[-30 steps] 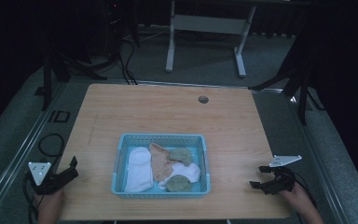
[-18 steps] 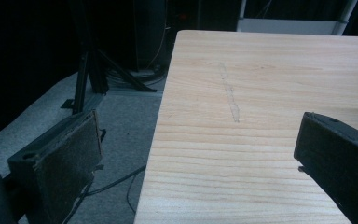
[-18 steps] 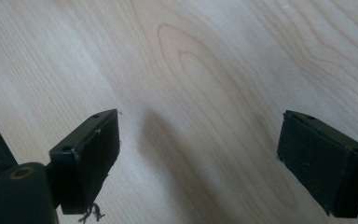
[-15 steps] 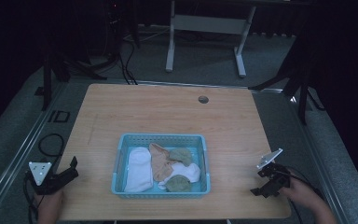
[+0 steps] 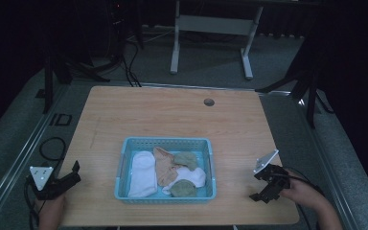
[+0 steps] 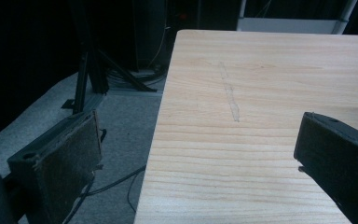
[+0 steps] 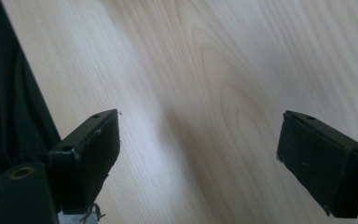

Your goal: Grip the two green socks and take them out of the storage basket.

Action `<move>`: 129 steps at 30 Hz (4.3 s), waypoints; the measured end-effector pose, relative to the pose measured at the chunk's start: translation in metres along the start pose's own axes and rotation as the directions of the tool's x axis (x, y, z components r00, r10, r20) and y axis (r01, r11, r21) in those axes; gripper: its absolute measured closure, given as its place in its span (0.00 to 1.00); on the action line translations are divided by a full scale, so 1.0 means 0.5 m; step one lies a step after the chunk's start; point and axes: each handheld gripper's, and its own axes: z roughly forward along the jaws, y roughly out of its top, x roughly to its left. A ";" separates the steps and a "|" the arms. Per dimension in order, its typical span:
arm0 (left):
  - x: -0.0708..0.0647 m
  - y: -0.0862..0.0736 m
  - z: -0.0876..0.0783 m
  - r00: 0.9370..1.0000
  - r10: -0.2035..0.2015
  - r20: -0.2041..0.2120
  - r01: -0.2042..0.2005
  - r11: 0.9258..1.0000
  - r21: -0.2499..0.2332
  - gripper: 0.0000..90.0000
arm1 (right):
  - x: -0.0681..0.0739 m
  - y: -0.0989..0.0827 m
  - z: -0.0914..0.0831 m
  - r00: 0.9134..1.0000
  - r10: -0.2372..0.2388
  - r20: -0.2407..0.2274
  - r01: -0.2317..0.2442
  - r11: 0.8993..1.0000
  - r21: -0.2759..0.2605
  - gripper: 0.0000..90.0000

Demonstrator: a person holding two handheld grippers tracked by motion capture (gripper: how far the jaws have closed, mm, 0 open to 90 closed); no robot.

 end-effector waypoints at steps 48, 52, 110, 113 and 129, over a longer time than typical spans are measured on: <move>-0.001 0.000 0.001 1.000 0.004 0.008 -0.004 1.000 -0.001 0.00 | 0.088 0.304 -0.065 0.973 -0.231 -0.028 0.230 0.973 -0.032 0.17; -0.001 0.000 0.001 1.000 0.004 0.008 -0.004 1.000 -0.002 0.00 | 0.094 0.321 -0.051 0.969 -0.246 -0.039 0.244 0.969 -0.038 0.15; 0.000 0.001 0.001 1.000 0.009 0.011 -0.009 1.000 0.007 0.00 | 0.164 0.413 0.152 0.892 -0.432 -0.130 0.446 0.888 0.109 0.87; -0.001 0.001 0.001 1.000 0.009 0.010 -0.009 1.000 0.008 0.00 | 0.168 0.416 0.136 0.890 -0.442 -0.110 0.453 0.886 0.104 0.88; 0.000 0.001 0.002 1.000 0.010 0.009 -0.010 1.000 0.005 0.00 | 0.169 0.440 0.030 0.882 -0.470 -0.039 0.472 0.880 0.055 0.88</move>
